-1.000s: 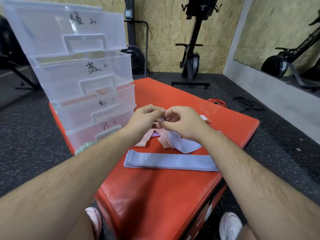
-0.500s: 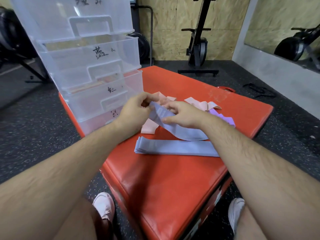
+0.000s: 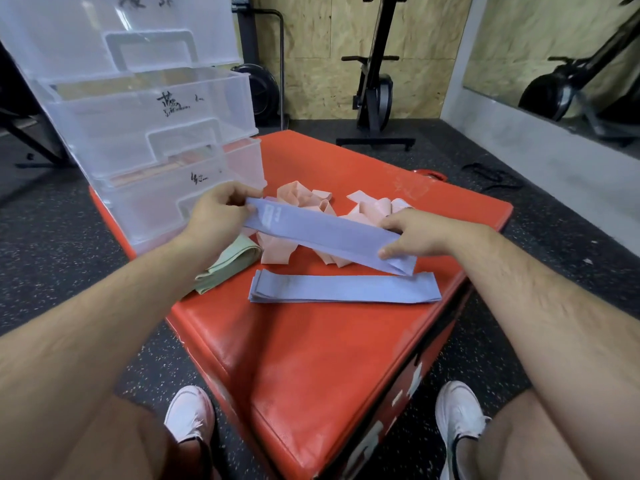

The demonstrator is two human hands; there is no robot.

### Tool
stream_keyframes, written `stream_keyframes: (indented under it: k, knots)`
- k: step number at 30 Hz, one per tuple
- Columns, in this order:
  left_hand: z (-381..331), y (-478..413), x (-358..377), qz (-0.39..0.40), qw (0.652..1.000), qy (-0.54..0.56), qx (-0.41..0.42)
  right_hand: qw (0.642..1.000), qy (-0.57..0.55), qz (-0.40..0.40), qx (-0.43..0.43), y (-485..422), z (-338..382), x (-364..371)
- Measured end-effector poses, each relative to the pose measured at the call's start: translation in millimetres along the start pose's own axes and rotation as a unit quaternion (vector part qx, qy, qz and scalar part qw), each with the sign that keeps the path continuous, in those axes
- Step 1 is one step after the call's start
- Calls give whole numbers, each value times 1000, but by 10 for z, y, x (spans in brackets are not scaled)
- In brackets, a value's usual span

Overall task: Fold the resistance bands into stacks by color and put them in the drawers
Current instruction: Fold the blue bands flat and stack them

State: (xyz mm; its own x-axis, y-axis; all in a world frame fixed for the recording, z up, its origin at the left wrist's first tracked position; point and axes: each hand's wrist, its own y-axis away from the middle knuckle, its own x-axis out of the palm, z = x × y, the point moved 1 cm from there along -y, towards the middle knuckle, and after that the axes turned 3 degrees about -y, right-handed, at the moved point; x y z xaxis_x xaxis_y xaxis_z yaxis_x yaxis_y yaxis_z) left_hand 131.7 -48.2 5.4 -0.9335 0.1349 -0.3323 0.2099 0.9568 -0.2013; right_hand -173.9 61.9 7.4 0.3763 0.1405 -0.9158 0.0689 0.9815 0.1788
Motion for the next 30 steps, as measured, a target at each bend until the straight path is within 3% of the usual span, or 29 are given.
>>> stream_keyframes:
  k: [3, 8, 12, 15, 20, 24, 30]
  knots:
    - [24, 48, -68, 8, 1000, 9, -8, 1000, -9, -21, -5, 145, -155, -50]
    - [36, 166, -112, 35, 999, 15, -31, 982, -172, -83, -4, 366, -333, -103]
    - [124, 311, -43, 83, 990, -106, -35, 975, -211, -64, 23, 493, -390, -36]
    - [194, 361, 48, 109, 966, -235, -15, 986, -157, -52, 33, 525, -400, 38]
    - [280, 402, 220, 119, 928, -349, 56, 997, -49, -56, 27, 483, -401, 177]
    - [338, 450, 274, 168, 878, -439, 95, 998, 37, -44, 20, 454, -404, 253]
    - [271, 549, 416, 222, 864, -427, 151, 998, 65, -3, 19, 444, -385, 287]
